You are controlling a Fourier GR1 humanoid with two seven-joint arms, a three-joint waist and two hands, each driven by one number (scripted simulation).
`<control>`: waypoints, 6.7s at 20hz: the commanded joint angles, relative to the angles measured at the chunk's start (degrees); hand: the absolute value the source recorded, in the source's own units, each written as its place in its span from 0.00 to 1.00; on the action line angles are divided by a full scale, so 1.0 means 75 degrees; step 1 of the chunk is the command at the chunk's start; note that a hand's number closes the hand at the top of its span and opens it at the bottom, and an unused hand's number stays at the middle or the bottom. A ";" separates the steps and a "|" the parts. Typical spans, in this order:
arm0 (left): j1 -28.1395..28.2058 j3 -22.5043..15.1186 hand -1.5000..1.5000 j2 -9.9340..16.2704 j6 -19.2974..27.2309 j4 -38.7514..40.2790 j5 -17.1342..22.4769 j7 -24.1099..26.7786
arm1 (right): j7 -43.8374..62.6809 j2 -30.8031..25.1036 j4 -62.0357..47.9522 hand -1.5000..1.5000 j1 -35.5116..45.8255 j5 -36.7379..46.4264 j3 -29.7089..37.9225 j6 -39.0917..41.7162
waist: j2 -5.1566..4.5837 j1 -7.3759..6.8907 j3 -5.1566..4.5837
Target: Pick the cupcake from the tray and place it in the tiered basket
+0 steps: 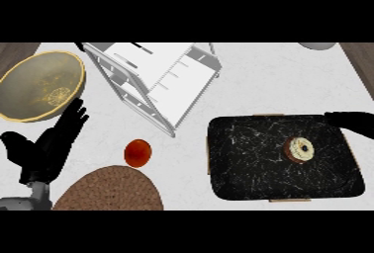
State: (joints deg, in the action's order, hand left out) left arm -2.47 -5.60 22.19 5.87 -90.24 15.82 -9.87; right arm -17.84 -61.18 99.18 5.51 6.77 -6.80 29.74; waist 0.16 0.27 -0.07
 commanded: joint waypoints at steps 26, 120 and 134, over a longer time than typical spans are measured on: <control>-0.0125 0.0896 0.50 -0.0808 -0.0960 0.0531 -0.0848 0.0190 | 0.0090 0.3817 -0.1989 0.00 0.0059 0.4841 -0.0298 -0.1840 | -0.0017 -0.0024 0.0008; -0.0792 0.0965 0.50 -0.1533 -0.1346 0.0147 -0.1505 -0.0607 | 0.8927 0.8155 -0.9157 0.00 0.9662 0.4532 -0.2668 -0.9652 | -0.0151 -0.0512 0.0000; -0.0555 0.1325 0.50 -0.1335 -0.1480 0.0285 -0.1417 -0.0338 | 0.8004 0.8155 -0.8866 0.00 0.9542 0.3093 -0.1832 -1.1367 | -0.0099 -0.0346 0.0011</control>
State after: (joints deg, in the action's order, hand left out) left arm -7.41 3.48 11.68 -5.37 -88.66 5.43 -13.12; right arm 42.84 -0.24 30.12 77.49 33.08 -24.42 -49.04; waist -0.97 -3.64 -0.04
